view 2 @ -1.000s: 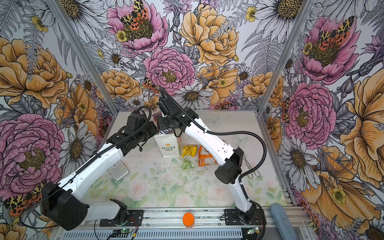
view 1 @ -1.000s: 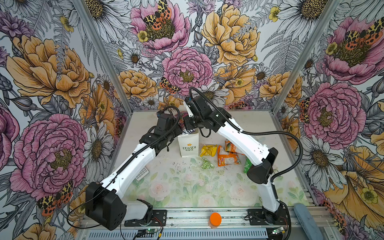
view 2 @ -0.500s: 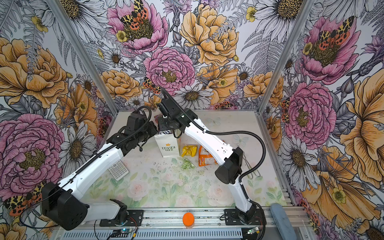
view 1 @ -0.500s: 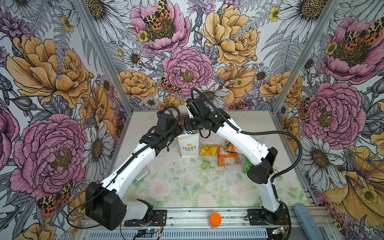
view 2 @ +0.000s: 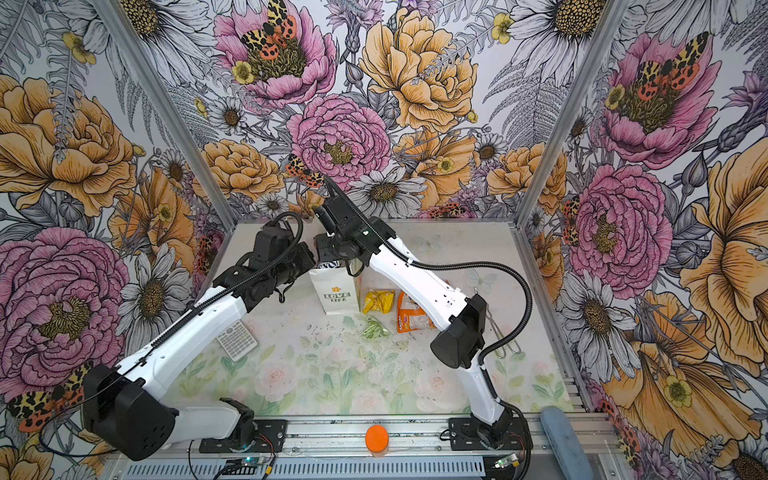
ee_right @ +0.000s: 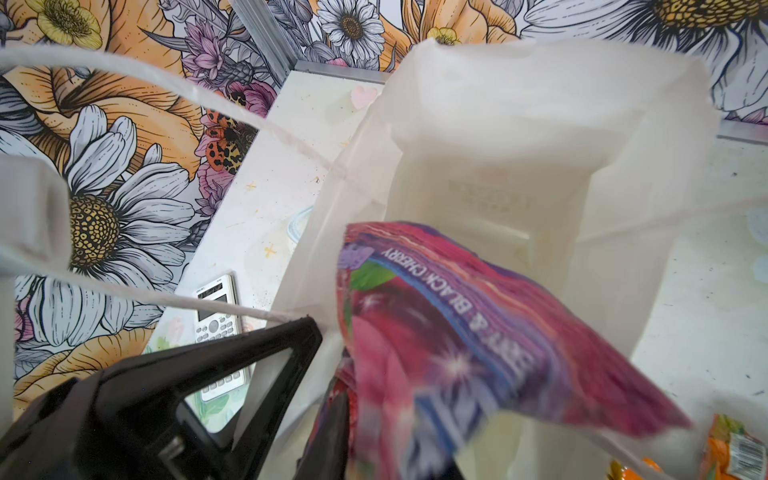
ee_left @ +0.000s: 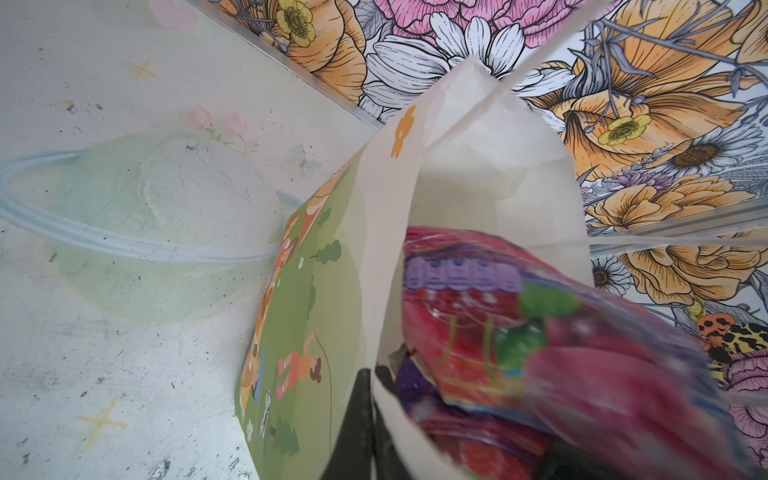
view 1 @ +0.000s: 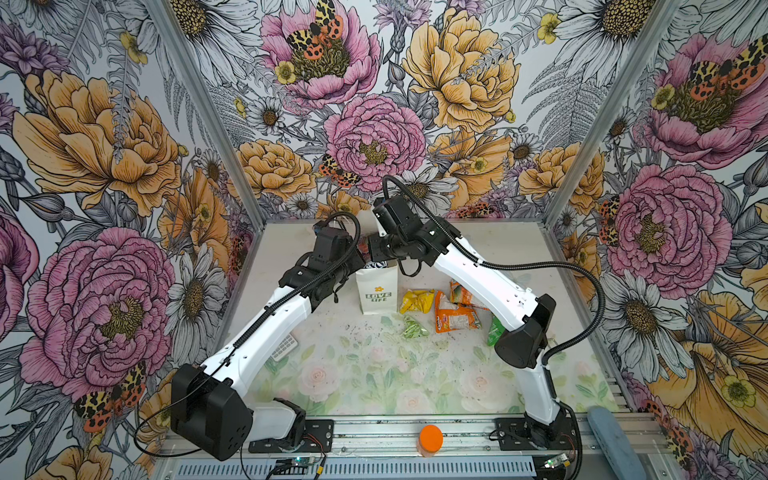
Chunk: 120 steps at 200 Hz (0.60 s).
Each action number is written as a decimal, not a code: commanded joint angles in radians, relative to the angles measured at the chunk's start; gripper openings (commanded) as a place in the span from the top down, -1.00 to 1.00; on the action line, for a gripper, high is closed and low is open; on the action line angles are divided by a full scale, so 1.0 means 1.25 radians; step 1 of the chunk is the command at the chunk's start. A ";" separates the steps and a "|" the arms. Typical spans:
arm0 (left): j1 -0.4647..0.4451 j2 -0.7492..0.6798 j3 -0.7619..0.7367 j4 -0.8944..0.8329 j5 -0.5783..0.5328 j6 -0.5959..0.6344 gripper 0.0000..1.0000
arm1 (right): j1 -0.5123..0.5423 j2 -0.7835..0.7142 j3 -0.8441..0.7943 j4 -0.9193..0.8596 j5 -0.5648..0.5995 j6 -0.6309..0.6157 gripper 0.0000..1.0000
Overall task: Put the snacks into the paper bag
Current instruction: 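Lower the pink berry packet into the bag held by the left gripper, then open the right gripper and move it back over the snack pile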
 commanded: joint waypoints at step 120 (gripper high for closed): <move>0.008 0.002 -0.015 0.010 0.019 -0.006 1.00 | 0.007 -0.105 -0.034 0.021 -0.001 -0.035 0.09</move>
